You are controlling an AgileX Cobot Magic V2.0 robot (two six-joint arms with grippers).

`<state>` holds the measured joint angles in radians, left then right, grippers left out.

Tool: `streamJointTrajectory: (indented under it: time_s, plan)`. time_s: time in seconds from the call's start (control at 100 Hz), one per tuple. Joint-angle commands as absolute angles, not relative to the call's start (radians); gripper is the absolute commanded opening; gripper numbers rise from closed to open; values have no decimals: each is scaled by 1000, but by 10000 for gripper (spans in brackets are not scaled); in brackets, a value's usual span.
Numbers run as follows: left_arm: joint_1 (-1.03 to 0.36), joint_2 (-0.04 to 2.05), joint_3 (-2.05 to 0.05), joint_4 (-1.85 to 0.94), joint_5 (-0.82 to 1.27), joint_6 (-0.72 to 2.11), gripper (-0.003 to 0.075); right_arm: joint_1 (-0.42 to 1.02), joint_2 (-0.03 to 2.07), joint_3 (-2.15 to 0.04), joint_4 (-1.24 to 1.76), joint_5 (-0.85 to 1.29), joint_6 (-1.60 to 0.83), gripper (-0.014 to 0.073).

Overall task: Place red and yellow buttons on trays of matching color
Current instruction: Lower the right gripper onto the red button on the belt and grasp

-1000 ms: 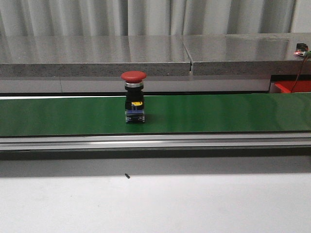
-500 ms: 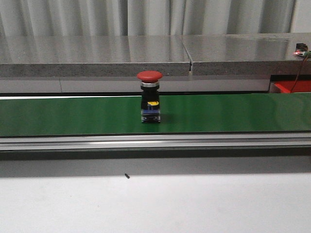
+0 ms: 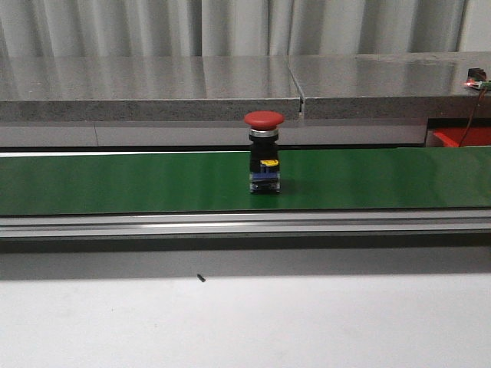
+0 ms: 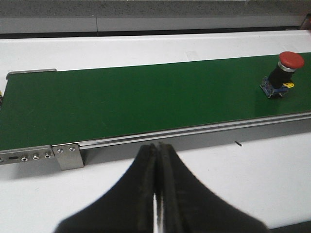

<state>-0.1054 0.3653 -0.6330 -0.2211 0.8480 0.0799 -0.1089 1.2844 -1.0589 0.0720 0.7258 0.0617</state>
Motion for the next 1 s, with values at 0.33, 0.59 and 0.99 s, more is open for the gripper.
streamJointTrajectory:
  time_s: [0.33,0.59,0.99]
  plan:
    - [-112,374,-660,-240,774,78,-20,158,1251,-1082,127,737,-14,646]
    - [-112,374,-660,-240,774,78,-20,271,1300,-1095,172,754,-80,646]
    - [-112,374,-660,-240,774,78,-20,323,1411,-1104,204,648,-185,646]
